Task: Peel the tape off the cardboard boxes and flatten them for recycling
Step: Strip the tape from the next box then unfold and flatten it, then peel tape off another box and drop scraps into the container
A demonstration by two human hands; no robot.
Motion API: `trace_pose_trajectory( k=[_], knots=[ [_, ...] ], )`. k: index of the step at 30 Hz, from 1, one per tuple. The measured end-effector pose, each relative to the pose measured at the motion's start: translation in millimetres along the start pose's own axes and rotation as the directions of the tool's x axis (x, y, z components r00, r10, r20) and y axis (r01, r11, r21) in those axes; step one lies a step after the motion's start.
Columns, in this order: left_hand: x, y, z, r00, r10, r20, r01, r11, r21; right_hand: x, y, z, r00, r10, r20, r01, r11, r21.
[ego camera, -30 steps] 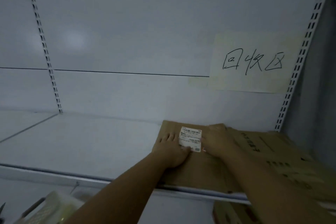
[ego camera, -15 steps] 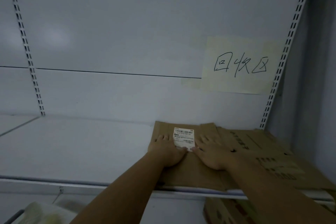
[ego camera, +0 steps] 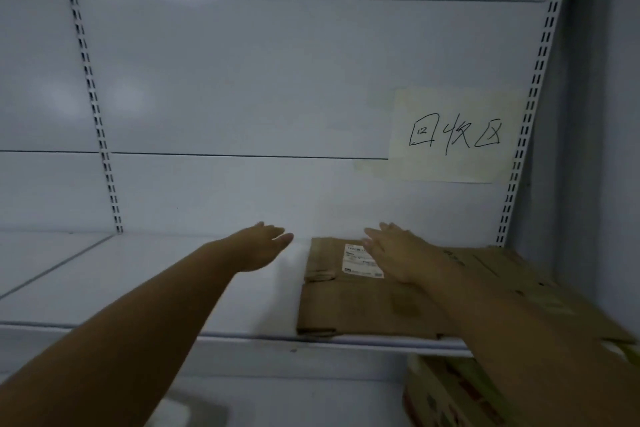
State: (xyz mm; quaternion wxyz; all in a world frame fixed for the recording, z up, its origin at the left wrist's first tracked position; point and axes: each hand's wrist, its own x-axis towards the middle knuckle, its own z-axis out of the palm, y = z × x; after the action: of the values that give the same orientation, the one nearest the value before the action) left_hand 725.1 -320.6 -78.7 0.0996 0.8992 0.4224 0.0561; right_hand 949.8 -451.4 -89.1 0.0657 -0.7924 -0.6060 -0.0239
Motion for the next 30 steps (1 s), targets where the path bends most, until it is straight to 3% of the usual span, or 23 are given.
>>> trace_pose_trajectory(
  k=[4, 11, 16, 20, 30],
  knots=[
    [-32.2, -37.9, -16.9, 0.999, -0.034, -0.023, 0.036, 0.996, 0.086, -7.0, -61.1, 1.8, 0.993, -0.083, 0.083, 0.085, 0.996, -0.019],
    [-106.6, -128.1, -41.5, 0.980, -0.147, -0.133, 0.176, 0.956, 0.235, -6.2, -207.7, 22.8, 0.954, -0.288, 0.087, 0.297, 0.949, -0.110],
    [-157.7, -209.8, -65.1, 0.945, -0.294, -0.142, 0.313, 0.940, 0.135, -6.0, -317.2, 44.5, 0.870, -0.482, 0.100, 0.488, 0.872, -0.047],
    [-186.9, -264.6, -67.0, 0.926, -0.352, -0.139, 0.365, 0.927, 0.084, 14.2, -365.0, 61.8, 0.831, -0.536, 0.149, 0.549, 0.832, -0.073],
    [-215.8, -404.2, -99.7, 0.832, -0.534, -0.150, 0.554, 0.813, 0.178, 106.3, -516.5, 73.7, 0.704, -0.704, 0.088, 0.707, 0.708, 0.007]
  ],
)
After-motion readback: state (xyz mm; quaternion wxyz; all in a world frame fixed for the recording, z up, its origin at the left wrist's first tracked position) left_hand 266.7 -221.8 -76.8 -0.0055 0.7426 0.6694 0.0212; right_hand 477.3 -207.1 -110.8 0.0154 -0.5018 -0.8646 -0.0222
